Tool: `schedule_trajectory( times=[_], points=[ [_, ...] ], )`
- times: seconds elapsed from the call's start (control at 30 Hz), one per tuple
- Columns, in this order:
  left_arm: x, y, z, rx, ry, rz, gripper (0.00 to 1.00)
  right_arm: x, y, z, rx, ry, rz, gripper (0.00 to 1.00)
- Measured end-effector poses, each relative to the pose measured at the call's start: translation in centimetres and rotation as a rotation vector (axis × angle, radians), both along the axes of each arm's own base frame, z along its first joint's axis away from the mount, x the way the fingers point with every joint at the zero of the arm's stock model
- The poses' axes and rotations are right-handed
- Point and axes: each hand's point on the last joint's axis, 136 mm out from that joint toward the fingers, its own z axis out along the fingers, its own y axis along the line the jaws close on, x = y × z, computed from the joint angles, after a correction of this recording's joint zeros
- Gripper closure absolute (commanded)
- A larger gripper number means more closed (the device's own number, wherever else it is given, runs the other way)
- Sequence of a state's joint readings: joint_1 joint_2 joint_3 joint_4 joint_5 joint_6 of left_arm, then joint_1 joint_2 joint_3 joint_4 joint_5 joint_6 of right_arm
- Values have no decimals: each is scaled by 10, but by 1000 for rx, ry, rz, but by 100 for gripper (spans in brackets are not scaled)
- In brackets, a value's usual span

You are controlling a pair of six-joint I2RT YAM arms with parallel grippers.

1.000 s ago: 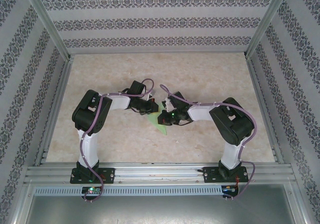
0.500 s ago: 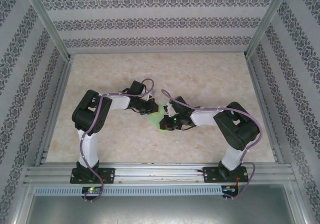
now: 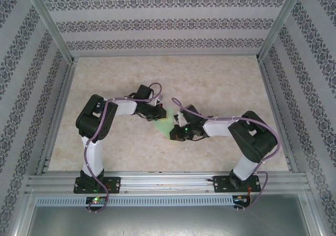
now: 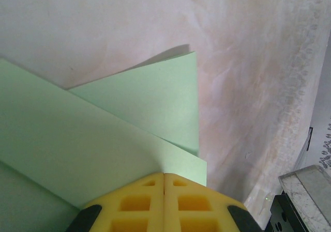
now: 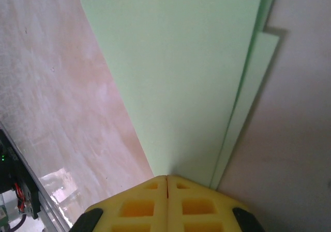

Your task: Fold a paper plane with a square sheet of paper (fold left side to right side)

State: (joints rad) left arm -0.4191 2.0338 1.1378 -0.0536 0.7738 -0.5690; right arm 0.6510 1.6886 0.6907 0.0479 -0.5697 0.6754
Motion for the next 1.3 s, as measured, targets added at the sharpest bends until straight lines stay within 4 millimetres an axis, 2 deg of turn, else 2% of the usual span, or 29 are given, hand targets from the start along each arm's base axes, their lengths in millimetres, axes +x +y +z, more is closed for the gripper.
schedule_trajectory(
  times=[0.3,0.47,0.57,0.7,0.77,0.83,0.97,1.07,1.17,1.3],
  points=[
    [0,0,0,-2,3,2,100,-17,-10,1,-5,31,8,100],
    [0,-1,1,-9,13,9,93,-34,-19,3,-23,87,17,100],
    [0,-1,3,-14,20,18,87,-33,-23,18,1,80,12,91],
    [3,-2,12,-21,12,34,77,-8,-35,49,69,-4,-44,70],
    [5,-2,23,-26,-11,39,71,8,-41,59,87,-48,-68,62],
    [9,0,43,-27,-65,44,67,23,-45,67,94,-88,-86,55],
    [17,8,96,-23,-225,76,64,43,-41,70,84,-139,-76,52],
    [13,21,125,-4,-331,108,61,59,-35,62,68,-151,-70,51],
    [2,37,131,29,-377,138,58,71,-30,50,54,-149,-57,51],
    [-9,60,114,87,-366,184,56,84,-20,39,46,-148,-38,52]
  ],
)
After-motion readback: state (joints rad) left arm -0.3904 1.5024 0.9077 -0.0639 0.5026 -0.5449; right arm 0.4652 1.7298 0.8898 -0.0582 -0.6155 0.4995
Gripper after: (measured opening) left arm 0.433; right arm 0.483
